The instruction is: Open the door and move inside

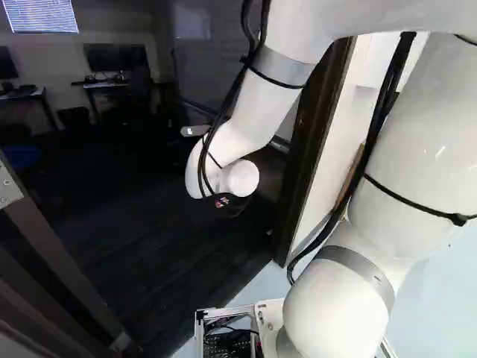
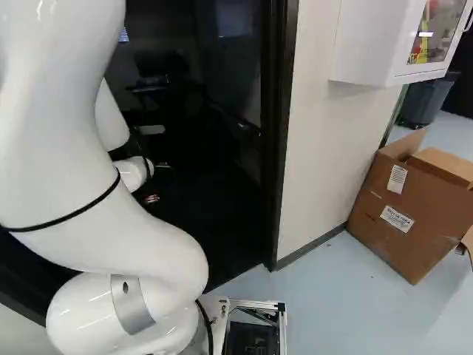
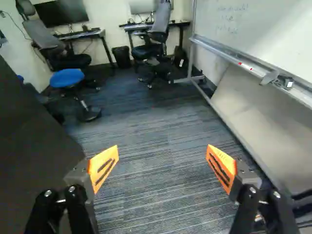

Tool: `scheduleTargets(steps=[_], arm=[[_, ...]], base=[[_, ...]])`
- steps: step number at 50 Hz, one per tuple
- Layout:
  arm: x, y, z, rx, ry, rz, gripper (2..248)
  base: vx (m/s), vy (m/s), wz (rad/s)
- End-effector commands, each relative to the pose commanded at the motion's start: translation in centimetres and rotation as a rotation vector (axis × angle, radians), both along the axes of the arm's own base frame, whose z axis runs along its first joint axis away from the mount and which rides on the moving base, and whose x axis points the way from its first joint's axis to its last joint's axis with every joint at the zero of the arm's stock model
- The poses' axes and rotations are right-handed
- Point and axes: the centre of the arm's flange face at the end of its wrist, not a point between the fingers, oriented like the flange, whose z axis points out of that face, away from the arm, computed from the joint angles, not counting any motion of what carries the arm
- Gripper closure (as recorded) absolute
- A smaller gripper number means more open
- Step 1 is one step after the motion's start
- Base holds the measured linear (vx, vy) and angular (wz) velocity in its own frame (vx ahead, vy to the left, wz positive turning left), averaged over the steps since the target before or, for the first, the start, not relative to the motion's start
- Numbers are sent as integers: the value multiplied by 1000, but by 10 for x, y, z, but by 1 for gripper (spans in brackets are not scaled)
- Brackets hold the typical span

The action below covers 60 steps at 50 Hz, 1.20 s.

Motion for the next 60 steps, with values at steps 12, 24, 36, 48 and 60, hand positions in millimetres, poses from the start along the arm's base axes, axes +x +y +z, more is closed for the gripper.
scheduleTargets(steps=[12, 24, 36, 48, 60], arm=[[-4, -16, 0, -14, -9, 2, 3], [-8, -31, -1, -30, -18, 10, 3], [-13, -45, -1, -47, -28, 16, 3], [-18, -60, -2, -63, -38, 21, 3], [-22, -75, -3, -75, -44, 9, 3]], base=[[0, 0, 0], [0, 0, 0], [0, 0, 0], [0, 0, 0], [0, 0, 0]])
